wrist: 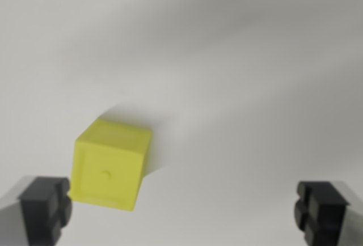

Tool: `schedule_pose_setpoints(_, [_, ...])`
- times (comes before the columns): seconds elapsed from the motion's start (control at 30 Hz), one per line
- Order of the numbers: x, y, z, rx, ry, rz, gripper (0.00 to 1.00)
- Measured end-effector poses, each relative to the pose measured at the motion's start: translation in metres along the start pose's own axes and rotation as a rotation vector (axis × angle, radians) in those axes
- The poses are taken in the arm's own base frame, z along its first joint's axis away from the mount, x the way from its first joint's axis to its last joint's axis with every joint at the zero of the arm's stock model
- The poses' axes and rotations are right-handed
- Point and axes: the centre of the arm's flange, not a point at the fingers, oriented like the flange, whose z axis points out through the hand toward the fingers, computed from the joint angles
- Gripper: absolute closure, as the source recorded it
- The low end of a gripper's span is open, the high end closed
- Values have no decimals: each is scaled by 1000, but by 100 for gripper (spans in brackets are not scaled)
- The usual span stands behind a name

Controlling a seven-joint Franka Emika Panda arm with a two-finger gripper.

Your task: Pick yellow cube

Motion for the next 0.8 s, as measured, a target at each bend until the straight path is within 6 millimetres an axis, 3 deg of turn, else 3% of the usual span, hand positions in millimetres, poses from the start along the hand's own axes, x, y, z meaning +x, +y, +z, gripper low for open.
schedule_pose_setpoints(0.8, [-58, 0, 61, -7, 4, 146, 0])
